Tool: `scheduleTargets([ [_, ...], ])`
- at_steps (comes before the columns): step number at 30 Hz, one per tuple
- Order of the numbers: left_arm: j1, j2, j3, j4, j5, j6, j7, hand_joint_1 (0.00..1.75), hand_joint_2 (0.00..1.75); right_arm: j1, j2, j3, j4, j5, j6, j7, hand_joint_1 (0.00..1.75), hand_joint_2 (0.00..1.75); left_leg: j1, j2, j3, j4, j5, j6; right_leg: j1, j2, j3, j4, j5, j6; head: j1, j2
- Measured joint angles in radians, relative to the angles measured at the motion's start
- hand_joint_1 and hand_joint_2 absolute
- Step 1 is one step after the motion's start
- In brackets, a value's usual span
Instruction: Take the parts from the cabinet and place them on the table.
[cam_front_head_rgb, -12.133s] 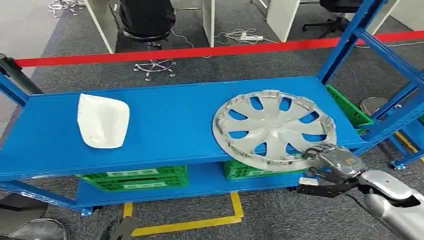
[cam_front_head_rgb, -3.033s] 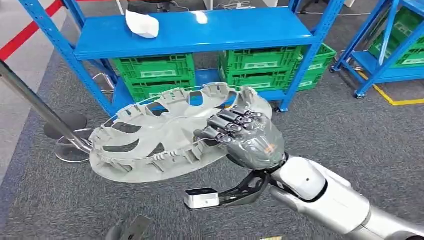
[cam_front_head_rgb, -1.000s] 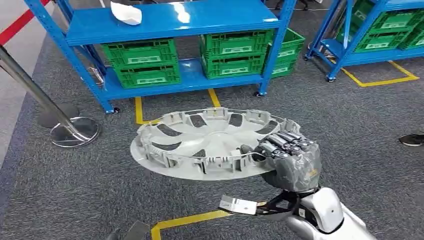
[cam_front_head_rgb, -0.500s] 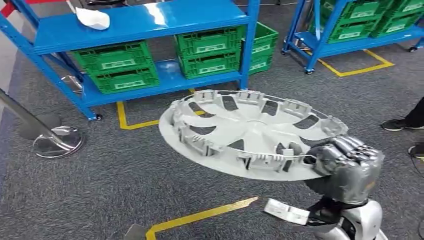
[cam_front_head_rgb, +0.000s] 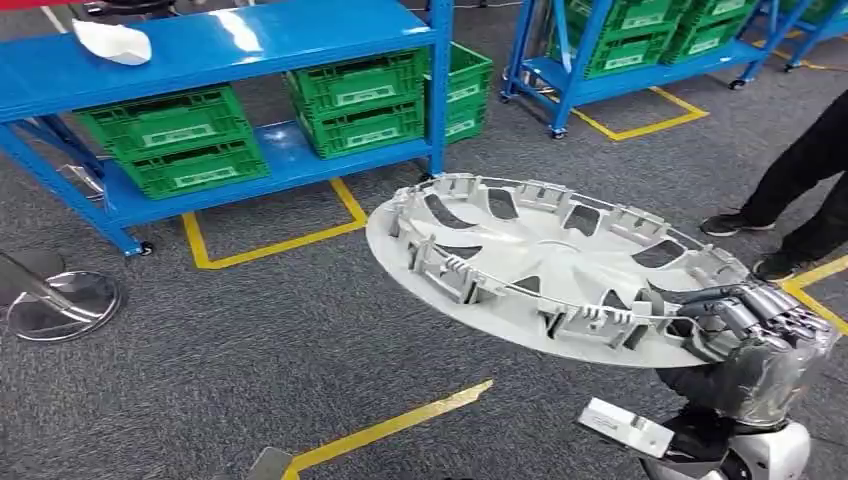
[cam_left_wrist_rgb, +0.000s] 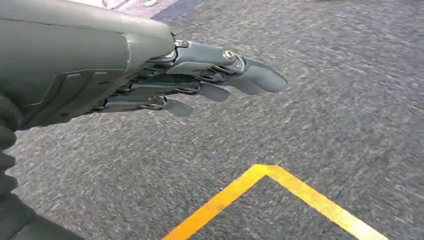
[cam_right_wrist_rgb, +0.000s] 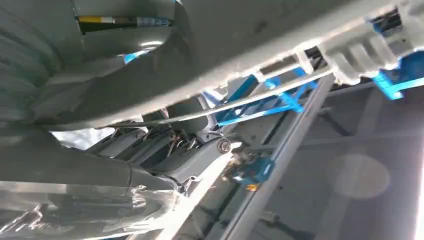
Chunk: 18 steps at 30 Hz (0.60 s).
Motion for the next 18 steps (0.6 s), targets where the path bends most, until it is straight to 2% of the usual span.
scheduleTargets([
  [1,0.0,0.0,0.0,0.0,0.0,0.0,0.0,0.0,1.75,0.0,0.001,-0.004,-0.003,0.0,0.0,0.0,1.75,1.75,-0.001,0.007,0.002,0.002,-0.002,-0.005,-0.001,-0.039,0.051,-0.091,0.023,0.003,0.001,0.0],
  [2,0.0,0.001,0.0,0.0,0.0,0.0,0.0,0.0,1.75,-0.001,0.003,-0.008,-0.005,-0.001,0.0,-0.001,1.75,1.75,-0.011,0.012,-0.001,0.005,-0.006,-0.011,0.01,-0.06,0.07,-0.114,0.007,-0.002,0.003,0.0],
  [3,0.0,0.002,0.0,0.0,0.0,0.0,-0.001,0.0,1.75,0.002,0.009,-0.01,-0.009,-0.004,0.0,-0.006,1.75,1.75,-0.013,0.016,-0.002,0.009,-0.005,-0.016,0.006,-0.044,0.064,-0.115,0.014,-0.016,-0.002,0.0],
  [5,0.0,0.002,0.001,0.0,0.0,0.001,-0.002,0.0,1.75,0.014,0.016,-0.021,-0.013,-0.016,0.0,-0.019,1.75,1.75,-0.012,0.032,0.0,0.01,-0.005,-0.018,0.008,-0.028,0.058,-0.111,0.014,-0.021,-0.002,0.0],
  [6,0.0,0.002,0.002,0.0,0.0,0.002,-0.002,0.0,1.75,0.019,0.021,-0.032,-0.016,-0.022,0.0,-0.026,1.75,1.75,-0.011,0.039,0.0,0.011,-0.009,-0.022,0.006,-0.02,0.058,-0.112,0.017,-0.028,-0.001,0.0],
  [7,0.0,0.002,0.002,0.0,0.0,0.002,-0.004,0.0,1.75,0.024,0.027,-0.039,-0.02,-0.027,0.0,-0.034,1.75,1.75,-0.007,0.014,-0.001,0.02,-0.023,-0.032,0.003,-0.012,0.058,-0.114,0.021,-0.034,-0.002,0.0],
  [8,0.0,0.002,0.002,0.0,0.0,0.002,-0.007,0.0,1.75,0.029,0.032,-0.046,-0.025,-0.033,0.0,-0.042,1.75,1.75,-0.004,-0.018,-0.018,0.062,-0.06,-0.037,0.003,-0.004,0.057,-0.114,0.022,-0.039,-0.005,0.0],
  [9,0.003,0.002,0.002,0.0,0.0,0.002,-0.009,0.0,1.75,0.034,0.042,-0.057,-0.029,-0.042,0.0,-0.055,1.75,1.75,-0.003,-0.032,-0.046,0.132,-0.101,-0.038,0.004,0.005,0.055,-0.114,0.024,-0.043,-0.004,0.0],
  [10,0.005,0.002,0.003,0.0,0.0,0.002,-0.011,0.0,1.75,0.041,0.049,-0.067,-0.033,-0.05,0.0,-0.065,1.75,1.75,-0.004,-0.038,-0.085,0.22,-0.142,-0.037,0.006,0.016,0.054,-0.114,0.024,-0.046,-0.005,0.0],
  [11,0.008,0.002,0.003,0.0,0.0,0.002,-0.012,0.0,1.75,0.048,0.055,-0.08,-0.037,-0.057,0.0,-0.074,1.75,1.75,-0.004,-0.04,-0.118,0.292,-0.168,-0.035,0.008,0.027,0.053,-0.114,0.026,-0.048,-0.005,0.0],
  [12,0.011,0.002,0.004,0.0,0.0,0.002,-0.013,0.0,1.75,0.054,0.061,-0.089,-0.039,-0.06,0.0,-0.079,1.75,1.75,-0.004,-0.04,-0.137,0.327,-0.17,-0.03,0.012,0.04,0.052,-0.114,0.027,-0.05,-0.005,0.0],
  [13,0.012,0.002,0.004,0.0,0.0,0.002,-0.013,0.0,1.75,0.058,0.066,-0.099,-0.041,-0.064,0.0,-0.083,1.75,1.75,-0.006,-0.043,-0.132,0.318,-0.15,-0.023,0.014,0.052,0.053,-0.114,0.028,-0.051,-0.005,0.0],
  [14,0.012,0.002,0.005,0.0,0.0,0.003,-0.013,0.0,1.75,0.064,0.07,-0.108,-0.043,-0.066,0.0,-0.086,1.75,1.75,-0.01,-0.047,-0.11,0.267,-0.107,-0.013,0.017,0.066,0.052,-0.114,0.029,-0.052,-0.005,0.0],
  [15,0.011,0.002,0.006,0.0,0.0,0.003,-0.013,0.0,1.75,0.069,0.075,-0.116,-0.046,-0.07,0.0,-0.089,1.75,1.75,-0.016,-0.061,-0.071,0.184,-0.057,-0.001,0.017,0.08,0.053,-0.114,0.031,-0.054,-0.004,0.0],
  [16,0.011,0.003,0.006,0.0,0.0,0.004,-0.014,0.0,1.75,0.071,0.078,-0.122,-0.05,-0.073,0.0,-0.094,1.75,1.75,-0.024,-0.088,-0.029,0.098,-0.015,0.01,0.015,0.092,0.053,-0.114,0.033,-0.054,-0.005,0.0],
  [17,0.012,0.008,0.009,0.001,0.0,0.005,-0.014,0.0,1.75,0.074,0.085,-0.132,-0.054,-0.075,0.0,-0.102,1.75,1.75,-0.029,-0.135,-0.002,0.039,-0.006,0.024,0.013,0.101,0.051,-0.114,0.035,-0.051,-0.004,0.0],
  [18,0.012,0.008,0.012,0.001,0.0,0.006,-0.014,0.0,1.75,0.075,0.091,-0.144,-0.058,-0.084,0.0,-0.112,1.75,1.75,-0.024,-0.133,0.004,0.023,-0.006,0.027,0.015,0.115,0.046,-0.111,0.036,-0.048,-0.004,0.0],
])
